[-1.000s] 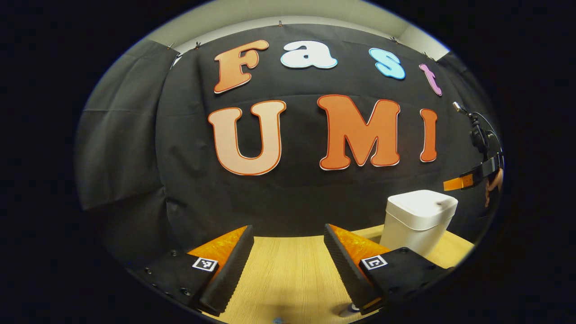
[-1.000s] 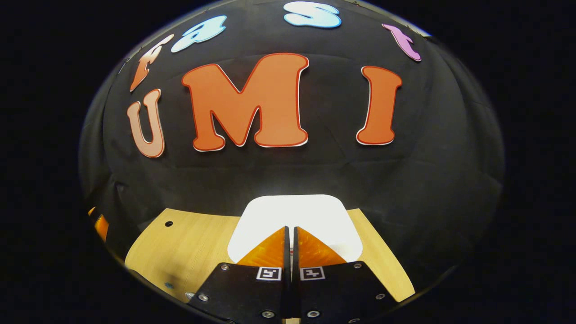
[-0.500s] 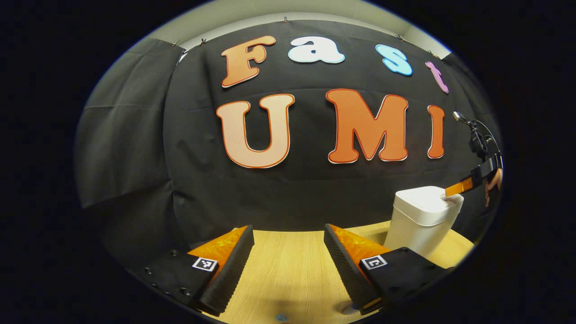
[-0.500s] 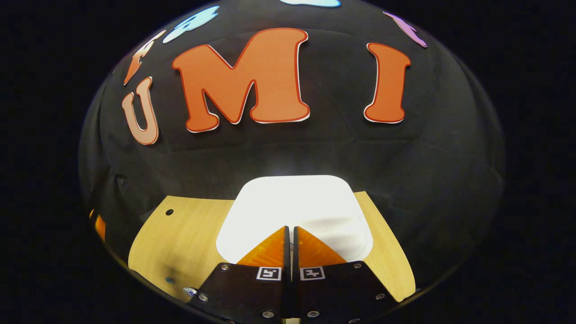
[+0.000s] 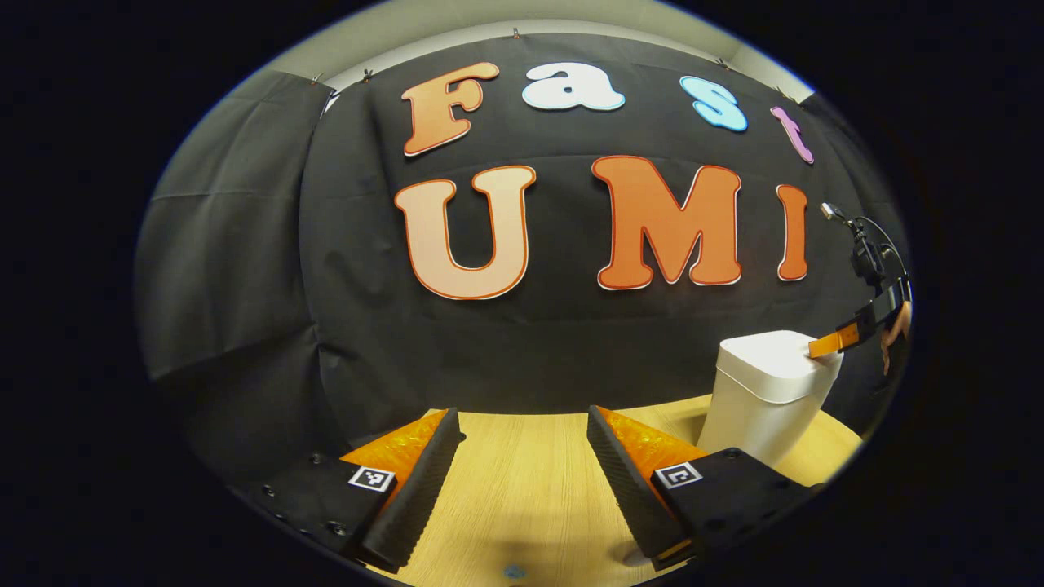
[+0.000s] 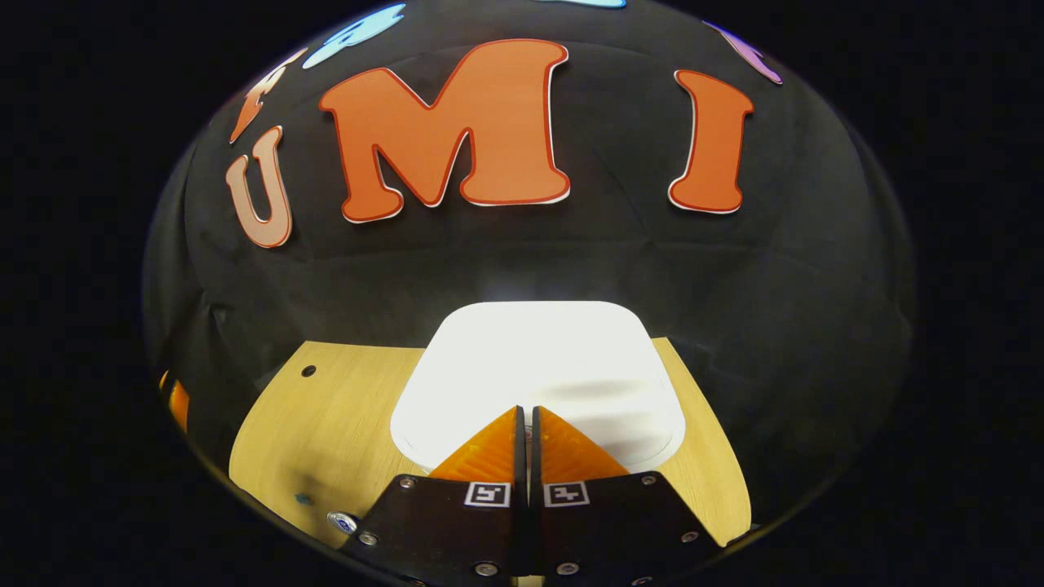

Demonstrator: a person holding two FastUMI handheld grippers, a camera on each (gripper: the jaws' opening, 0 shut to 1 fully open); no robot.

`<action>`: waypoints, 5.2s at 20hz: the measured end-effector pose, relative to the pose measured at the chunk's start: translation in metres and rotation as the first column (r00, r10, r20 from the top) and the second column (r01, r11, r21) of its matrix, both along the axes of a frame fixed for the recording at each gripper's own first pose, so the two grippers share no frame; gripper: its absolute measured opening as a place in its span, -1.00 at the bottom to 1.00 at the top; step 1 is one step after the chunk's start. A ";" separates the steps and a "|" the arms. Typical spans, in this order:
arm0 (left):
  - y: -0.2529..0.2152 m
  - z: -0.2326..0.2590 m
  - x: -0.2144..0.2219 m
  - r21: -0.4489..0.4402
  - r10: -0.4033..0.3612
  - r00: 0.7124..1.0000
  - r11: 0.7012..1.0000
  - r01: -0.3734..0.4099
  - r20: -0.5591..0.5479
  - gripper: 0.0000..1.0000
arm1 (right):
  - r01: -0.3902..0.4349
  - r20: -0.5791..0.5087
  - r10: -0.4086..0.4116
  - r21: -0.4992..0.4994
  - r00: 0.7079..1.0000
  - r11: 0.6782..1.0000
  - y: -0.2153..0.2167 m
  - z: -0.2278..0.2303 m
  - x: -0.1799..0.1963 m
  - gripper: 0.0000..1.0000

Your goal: Press the lid of the desktop garbage bin to open it, pick up the crumpled paper on the desktop and throw it into the bin, then pick up the pop can on the desktop and drop it into the bin, and finally close the garbage bin lid.

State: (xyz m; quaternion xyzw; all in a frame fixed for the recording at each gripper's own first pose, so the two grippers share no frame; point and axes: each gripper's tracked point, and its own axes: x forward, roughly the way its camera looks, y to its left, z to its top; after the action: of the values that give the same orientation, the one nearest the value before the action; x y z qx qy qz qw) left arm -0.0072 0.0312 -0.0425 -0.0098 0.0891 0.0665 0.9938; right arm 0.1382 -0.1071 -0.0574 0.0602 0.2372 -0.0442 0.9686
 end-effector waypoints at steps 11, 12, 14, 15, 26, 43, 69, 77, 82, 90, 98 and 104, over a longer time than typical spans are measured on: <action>0.000 0.005 -0.004 0.038 -0.033 0.999 0.999 0.033 0.014 1.00 | -0.028 0.152 0.052 -0.157 0.987 0.987 0.018 0.037 -0.019 -0.99; 0.001 0.003 -0.006 0.041 -0.034 0.999 0.999 0.033 0.006 0.99 | -0.028 0.178 0.054 -0.150 0.983 0.988 0.020 0.044 -0.024 -0.99; 0.001 0.001 -0.010 0.052 -0.038 0.999 0.998 0.038 -0.006 0.99 | -0.023 0.222 0.057 -0.149 0.973 0.989 0.025 0.055 -0.034 -0.99; 0.000 0.001 -0.010 0.055 -0.043 0.999 0.998 0.043 -0.009 0.99 | -0.026 0.239 0.064 -0.157 0.969 0.987 0.027 0.060 -0.039 -0.99; -0.008 -0.008 -0.017 0.026 -0.072 0.997 0.997 0.073 -0.042 0.99 | -0.103 0.305 0.147 -0.154 0.941 0.983 0.077 0.049 -0.078 -0.99; -0.015 -0.048 -0.049 -0.048 -0.088 0.974 0.996 0.080 -0.211 1.00 | -0.374 0.162 0.391 -0.124 0.906 0.919 0.177 -0.049 -0.112 0.48; -0.005 -0.216 -0.104 -0.058 -0.141 0.805 0.990 0.132 -0.577 1.00 | -0.489 -0.110 0.479 -0.098 0.871 0.867 0.236 -0.163 -0.138 0.96; -0.007 -0.243 -0.083 -0.070 -0.187 0.779 0.981 0.181 -0.599 1.00 | -0.500 -0.182 0.476 -0.123 0.860 0.857 0.250 -0.184 -0.138 0.96; -0.008 -0.239 -0.057 -0.093 -0.212 0.759 0.976 0.198 -0.616 0.58 | -0.489 -0.205 0.463 -0.102 0.863 0.866 0.252 -0.195 -0.138 0.96; 0.003 -0.163 0.018 -0.113 -0.209 0.771 0.978 0.177 -0.602 -0.66 | -0.495 -0.235 0.464 -0.089 0.854 0.865 0.256 -0.210 -0.135 0.96; 0.003 -0.013 0.126 -0.128 -0.214 0.810 0.977 0.172 -0.546 -0.67 | -0.523 -0.252 0.490 -0.084 0.835 0.848 0.263 -0.231 -0.125 0.96; 0.003 0.115 0.221 -0.137 -0.230 0.824 0.973 0.186 -0.518 -0.67 | -0.517 -0.263 0.481 -0.086 0.836 0.852 0.268 -0.244 -0.117 0.96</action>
State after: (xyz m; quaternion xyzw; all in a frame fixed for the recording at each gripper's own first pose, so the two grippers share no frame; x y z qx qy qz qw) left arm 0.2137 0.0337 0.0725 -0.0211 0.3630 -0.0459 0.9304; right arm 0.0216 0.1609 -0.3012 -0.0839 0.3520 0.1858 0.9135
